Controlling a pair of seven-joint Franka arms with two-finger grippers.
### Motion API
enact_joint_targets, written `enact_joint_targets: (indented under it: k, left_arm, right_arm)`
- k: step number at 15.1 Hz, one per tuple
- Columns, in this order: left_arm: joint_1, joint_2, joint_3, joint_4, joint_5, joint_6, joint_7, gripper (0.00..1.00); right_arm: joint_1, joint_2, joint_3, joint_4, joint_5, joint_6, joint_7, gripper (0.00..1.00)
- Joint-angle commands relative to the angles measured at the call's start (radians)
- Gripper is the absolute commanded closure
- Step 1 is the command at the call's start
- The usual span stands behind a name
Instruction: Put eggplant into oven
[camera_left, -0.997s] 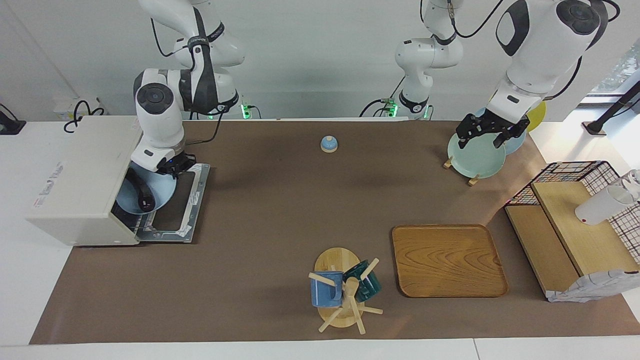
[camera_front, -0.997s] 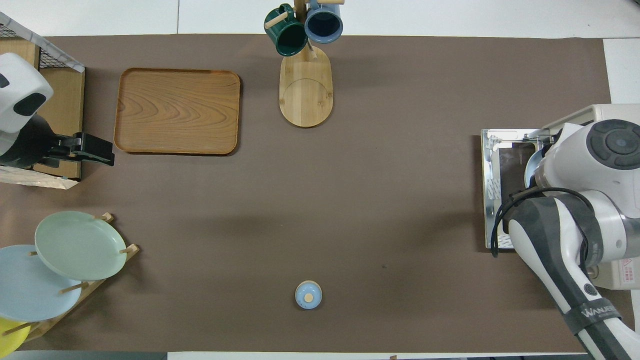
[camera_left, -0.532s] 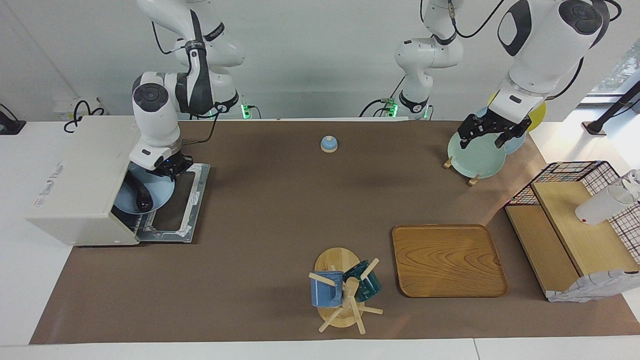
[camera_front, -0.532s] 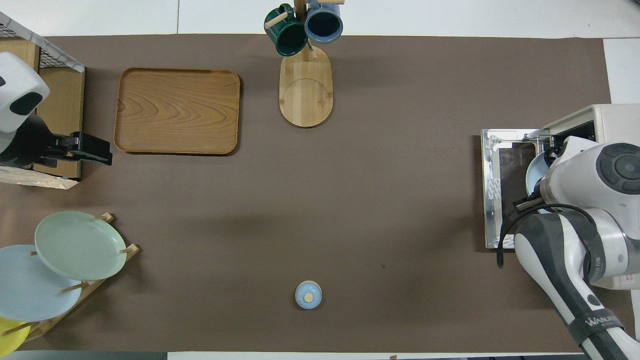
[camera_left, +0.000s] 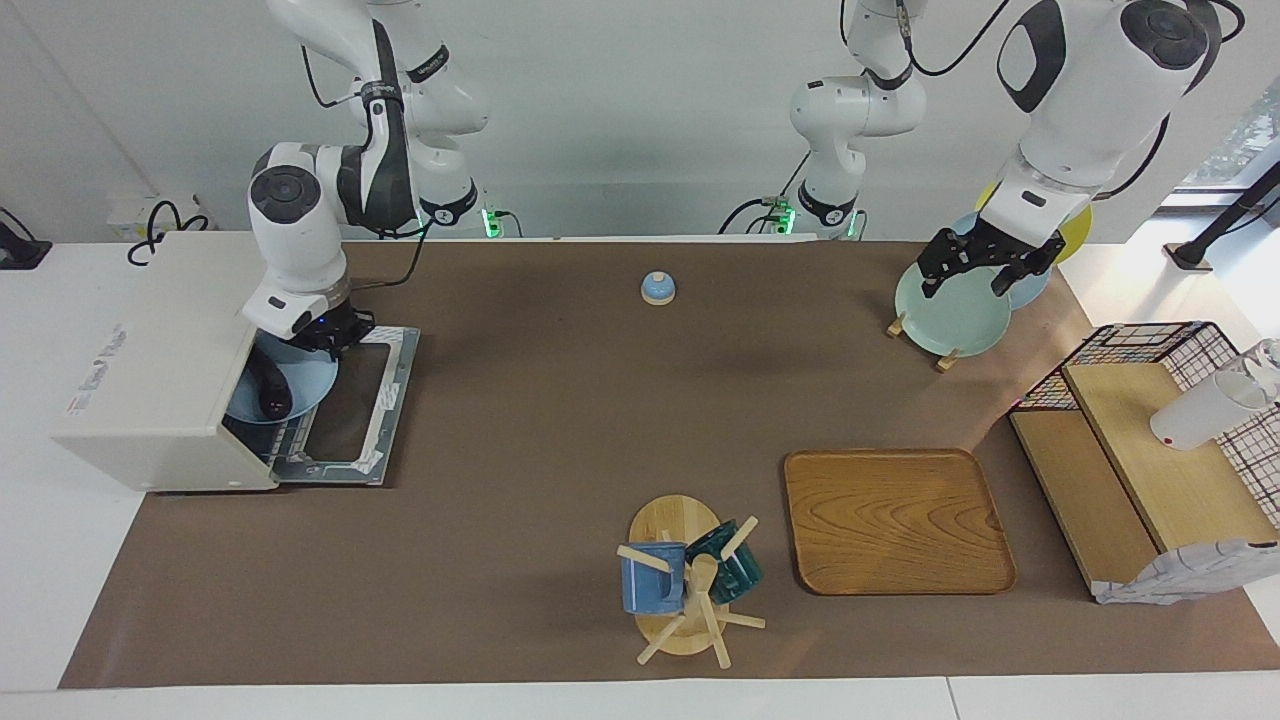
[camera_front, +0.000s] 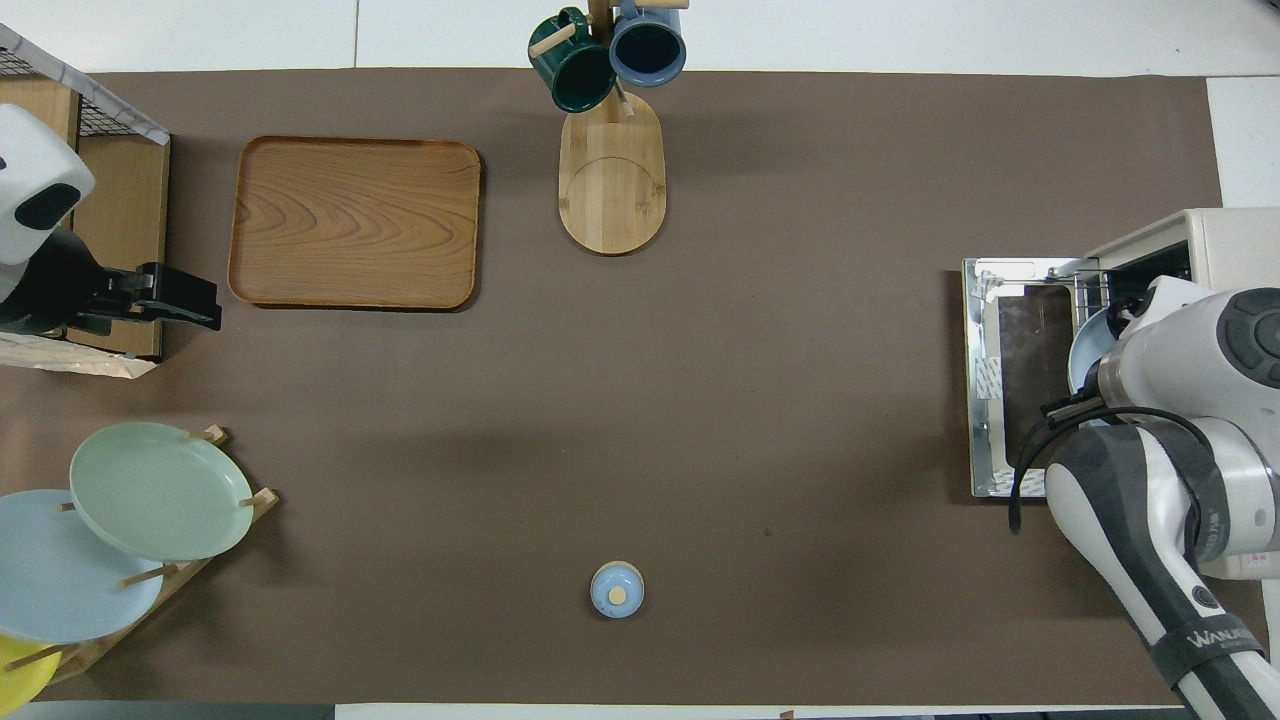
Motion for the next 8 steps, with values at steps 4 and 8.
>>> enact_joint_targets:
  k: [4,8]
  left_arm:
    - [0.005,-0.011,-0.003,-0.013,0.001,0.014,-0.008,0.0]
    - [0.005,-0.011,-0.003,-0.013,0.001,0.012,-0.008,0.0]
  right_arm:
    - [-0.033,-0.015,0.011,-0.028,-0.018,0.018,-0.018,0.75]
    - [-0.033,-0.015,0.011,-0.027,-0.018,0.018,-0.018,0.75]
